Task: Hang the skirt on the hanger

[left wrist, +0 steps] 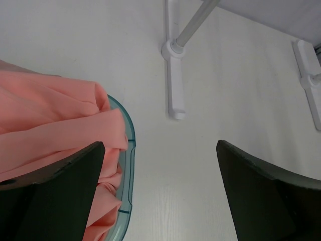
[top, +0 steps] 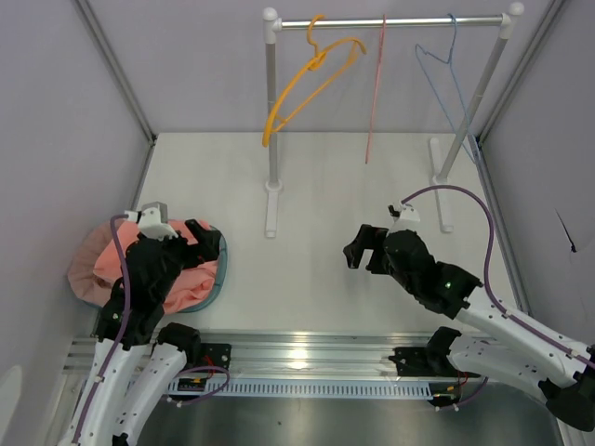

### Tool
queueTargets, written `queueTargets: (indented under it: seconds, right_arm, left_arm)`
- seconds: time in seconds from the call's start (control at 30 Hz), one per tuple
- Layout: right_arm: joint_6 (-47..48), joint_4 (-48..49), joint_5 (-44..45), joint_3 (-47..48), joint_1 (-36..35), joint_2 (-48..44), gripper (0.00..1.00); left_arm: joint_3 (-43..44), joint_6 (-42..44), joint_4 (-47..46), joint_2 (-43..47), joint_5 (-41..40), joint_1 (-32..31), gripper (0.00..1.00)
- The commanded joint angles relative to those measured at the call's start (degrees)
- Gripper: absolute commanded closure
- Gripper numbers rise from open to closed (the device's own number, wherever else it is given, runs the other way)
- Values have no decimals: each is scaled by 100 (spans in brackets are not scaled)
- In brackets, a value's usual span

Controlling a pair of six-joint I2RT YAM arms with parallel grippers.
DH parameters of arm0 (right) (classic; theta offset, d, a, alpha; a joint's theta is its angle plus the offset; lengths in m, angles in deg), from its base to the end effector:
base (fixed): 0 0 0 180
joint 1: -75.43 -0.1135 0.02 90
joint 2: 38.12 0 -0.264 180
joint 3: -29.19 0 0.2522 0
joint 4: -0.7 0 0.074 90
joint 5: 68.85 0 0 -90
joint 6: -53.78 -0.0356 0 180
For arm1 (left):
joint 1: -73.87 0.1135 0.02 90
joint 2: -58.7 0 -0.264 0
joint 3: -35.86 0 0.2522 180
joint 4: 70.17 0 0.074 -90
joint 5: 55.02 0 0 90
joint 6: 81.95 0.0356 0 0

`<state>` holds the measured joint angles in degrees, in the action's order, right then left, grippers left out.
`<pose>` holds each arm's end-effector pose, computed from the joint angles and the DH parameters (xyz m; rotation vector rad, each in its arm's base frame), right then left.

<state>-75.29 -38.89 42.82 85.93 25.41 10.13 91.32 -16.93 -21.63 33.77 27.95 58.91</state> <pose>0.1292 0.1336 0.2924 0.0256 2.1183 0.5469 0.0995 -0.0221 0.3191 -0.2500 1.8822 -0.3611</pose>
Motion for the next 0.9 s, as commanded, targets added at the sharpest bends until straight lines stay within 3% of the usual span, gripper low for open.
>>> queueTargets:
  seconds: [0.0, 0.53, 0.63, 0.73, 0.87]
  right_arm:
    - [-84, 122, 215, 157, 1, 70, 1]
    - [110, -10, 109, 404, 18, 158, 1]
    - [119, -10, -5, 422, 27, 220, 1]
    - [84, 16, -145, 395, 27, 281, 1]
    - [40, 253, -514, 246, 27, 386, 1]
  left_arm:
    - [-38, 27, -244, 41, 192, 37, 1]
    - [-65, -16, -244, 67, 106, 37, 1]
    - [32, -367, 185, -99, -552, 2, 1]
    - [312, -1077, 791, -354, -1448, -33, 12]
    - [603, -1693, 1574, -688, -2495, -33, 15]
